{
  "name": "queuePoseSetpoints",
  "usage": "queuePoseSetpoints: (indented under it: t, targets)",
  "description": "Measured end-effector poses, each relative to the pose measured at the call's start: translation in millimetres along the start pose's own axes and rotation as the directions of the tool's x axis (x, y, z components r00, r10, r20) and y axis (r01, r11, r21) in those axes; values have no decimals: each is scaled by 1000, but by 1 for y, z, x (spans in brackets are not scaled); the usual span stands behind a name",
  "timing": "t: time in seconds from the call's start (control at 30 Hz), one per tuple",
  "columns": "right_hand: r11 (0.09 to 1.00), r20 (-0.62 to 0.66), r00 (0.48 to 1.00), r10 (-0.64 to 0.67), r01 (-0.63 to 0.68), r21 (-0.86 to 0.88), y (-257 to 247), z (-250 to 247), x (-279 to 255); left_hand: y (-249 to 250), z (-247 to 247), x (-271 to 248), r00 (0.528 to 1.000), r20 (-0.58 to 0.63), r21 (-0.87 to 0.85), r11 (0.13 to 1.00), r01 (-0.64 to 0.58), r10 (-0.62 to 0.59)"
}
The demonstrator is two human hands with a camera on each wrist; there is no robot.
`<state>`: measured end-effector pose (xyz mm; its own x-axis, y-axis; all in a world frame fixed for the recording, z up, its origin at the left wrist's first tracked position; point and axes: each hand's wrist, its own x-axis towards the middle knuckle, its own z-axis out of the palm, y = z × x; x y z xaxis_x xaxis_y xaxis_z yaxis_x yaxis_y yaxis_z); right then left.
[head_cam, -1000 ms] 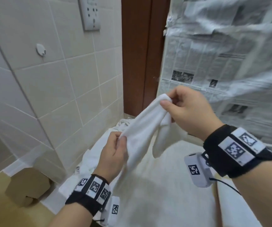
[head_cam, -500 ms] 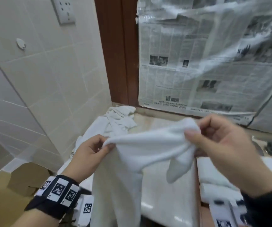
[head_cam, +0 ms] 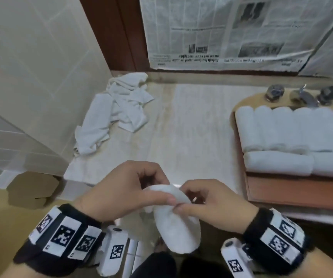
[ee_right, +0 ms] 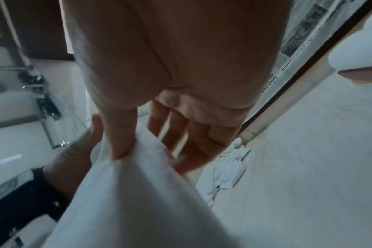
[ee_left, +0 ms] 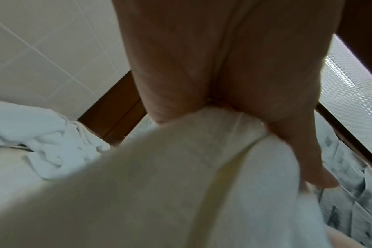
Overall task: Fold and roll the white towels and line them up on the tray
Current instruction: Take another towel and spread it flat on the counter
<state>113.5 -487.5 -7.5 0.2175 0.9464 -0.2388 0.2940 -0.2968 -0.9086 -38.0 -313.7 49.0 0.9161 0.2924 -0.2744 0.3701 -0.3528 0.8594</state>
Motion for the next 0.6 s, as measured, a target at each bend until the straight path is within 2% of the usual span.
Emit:
queuePoseSetpoints:
  t: [0.1, 0.2, 0.27, 0.33, 0.4, 0.47, 0.53, 0.6]
  targets:
    - [1000, -142, 989, -31, 30, -6, 2, 5, -1, -18, -14, -5, 997, 80, -84, 996, 31, -24]
    - [986, -308, 937, -161, 140, -91, 3, 11, -8, -41, -24, -12, 993, 113, -241, 968, 69, -43]
    - [961, -359, 896, -260, 206, -183, 4, 17, -9, -53, -25, -14, 991, 114, -318, 942, 103, -69]
    - [930, -355, 869, -344, 264, -256, 9, 23, -10, -60, -22, -14, 994, 75, -358, 929, 99, -77]
    - [897, -327, 860, -392, 277, -345, 14, 28, -9, -62, -20, -14, 998, -26, -313, 949, 38, -49]
    - [869, -288, 870, -401, 261, -421, 19, 31, -9, -57, -19, -15, 993, -115, -153, 988, -28, 10]
    - [858, -255, 884, -392, 252, -447, 27, 32, -10, -48, -16, -17, 987, -141, -23, 996, -88, 84]
    - [903, -252, 914, -317, 210, -374, 32, 33, -13, -40, -15, -18, 976, -121, 96, 981, -171, 182]
